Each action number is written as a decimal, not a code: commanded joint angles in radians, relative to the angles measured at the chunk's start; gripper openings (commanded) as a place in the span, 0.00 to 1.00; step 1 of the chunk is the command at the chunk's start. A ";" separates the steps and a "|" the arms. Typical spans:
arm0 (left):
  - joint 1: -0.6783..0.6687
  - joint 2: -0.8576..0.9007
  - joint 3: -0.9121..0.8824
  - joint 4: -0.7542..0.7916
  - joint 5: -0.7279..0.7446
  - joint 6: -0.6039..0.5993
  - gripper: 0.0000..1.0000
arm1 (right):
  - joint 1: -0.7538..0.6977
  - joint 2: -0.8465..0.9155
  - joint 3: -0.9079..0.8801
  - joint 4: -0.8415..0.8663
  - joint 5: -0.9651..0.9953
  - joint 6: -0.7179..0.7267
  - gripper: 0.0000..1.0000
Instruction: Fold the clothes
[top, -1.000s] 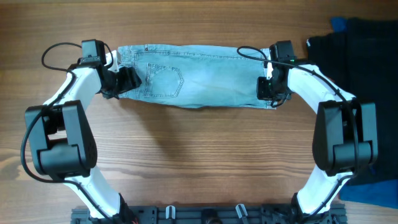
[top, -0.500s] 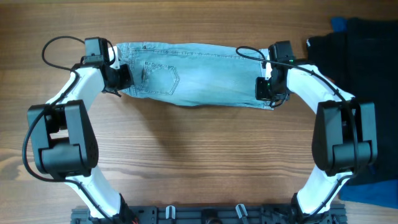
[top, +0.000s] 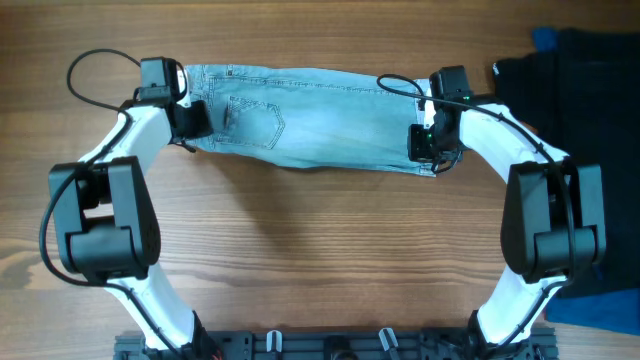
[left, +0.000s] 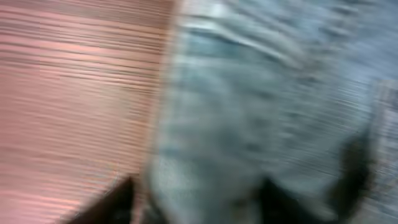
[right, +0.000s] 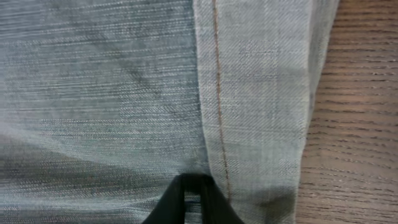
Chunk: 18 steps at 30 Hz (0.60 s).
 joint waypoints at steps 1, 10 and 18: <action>0.035 0.071 0.003 -0.018 -0.177 0.011 0.78 | -0.012 0.037 -0.041 0.003 0.062 0.007 0.15; 0.035 0.074 0.039 -0.058 -0.216 0.008 0.48 | -0.012 0.039 -0.057 0.021 0.062 0.004 0.17; 0.035 0.135 0.020 -0.076 -0.214 0.008 0.30 | -0.012 0.039 -0.057 0.020 0.062 0.004 0.17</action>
